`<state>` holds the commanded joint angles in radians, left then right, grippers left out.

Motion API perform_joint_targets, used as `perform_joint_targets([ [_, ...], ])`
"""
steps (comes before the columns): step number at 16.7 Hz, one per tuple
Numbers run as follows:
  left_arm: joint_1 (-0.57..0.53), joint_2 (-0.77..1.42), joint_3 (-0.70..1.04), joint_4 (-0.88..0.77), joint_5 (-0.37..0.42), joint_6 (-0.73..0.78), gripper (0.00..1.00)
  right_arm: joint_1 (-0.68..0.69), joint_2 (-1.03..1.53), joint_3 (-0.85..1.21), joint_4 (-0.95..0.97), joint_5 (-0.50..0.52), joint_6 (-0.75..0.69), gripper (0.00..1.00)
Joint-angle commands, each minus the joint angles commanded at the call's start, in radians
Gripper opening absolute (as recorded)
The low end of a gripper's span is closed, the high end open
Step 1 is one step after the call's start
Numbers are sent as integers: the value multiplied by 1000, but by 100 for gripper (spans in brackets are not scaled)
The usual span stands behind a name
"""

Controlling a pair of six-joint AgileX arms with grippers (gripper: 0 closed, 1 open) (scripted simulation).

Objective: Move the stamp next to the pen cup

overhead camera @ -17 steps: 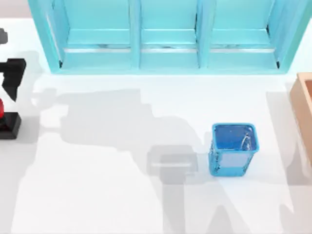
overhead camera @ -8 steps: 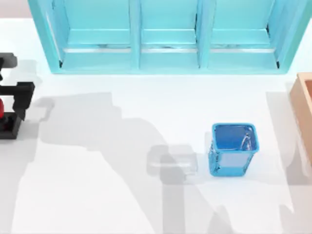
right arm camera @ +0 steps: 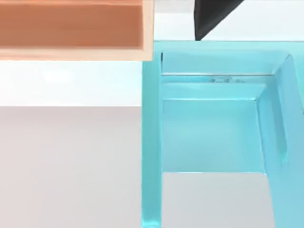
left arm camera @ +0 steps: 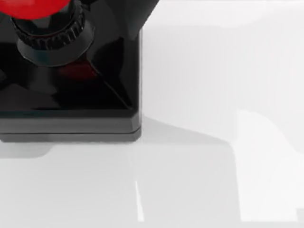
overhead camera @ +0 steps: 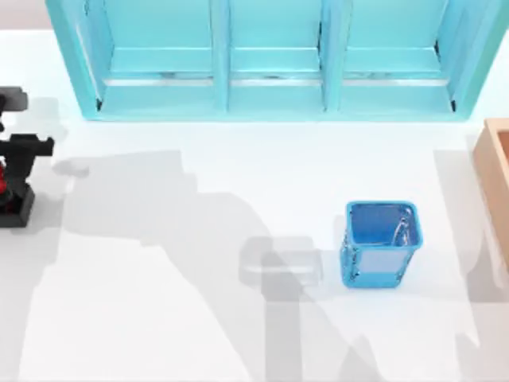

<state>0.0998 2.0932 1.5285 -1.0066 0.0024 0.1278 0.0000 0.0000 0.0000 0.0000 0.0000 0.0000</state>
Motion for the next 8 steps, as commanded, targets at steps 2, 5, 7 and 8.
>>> perform_joint_targets([
  [2, 0, 0, 0, 0, 0, 0, 25, 0, 0, 0, 0, 0, 0, 100],
  [5, 0, 0, 0, 0, 0, 0, 2, 0, 0, 0, 0, 0, 0, 100],
  [7, 0, 0, 0, 0, 0, 0, 0, 0, 0, 0, 0, 0, 0, 100],
  [8, 0, 0, 0, 0, 0, 0, 0, 0, 0, 0, 0, 0, 0, 100],
])
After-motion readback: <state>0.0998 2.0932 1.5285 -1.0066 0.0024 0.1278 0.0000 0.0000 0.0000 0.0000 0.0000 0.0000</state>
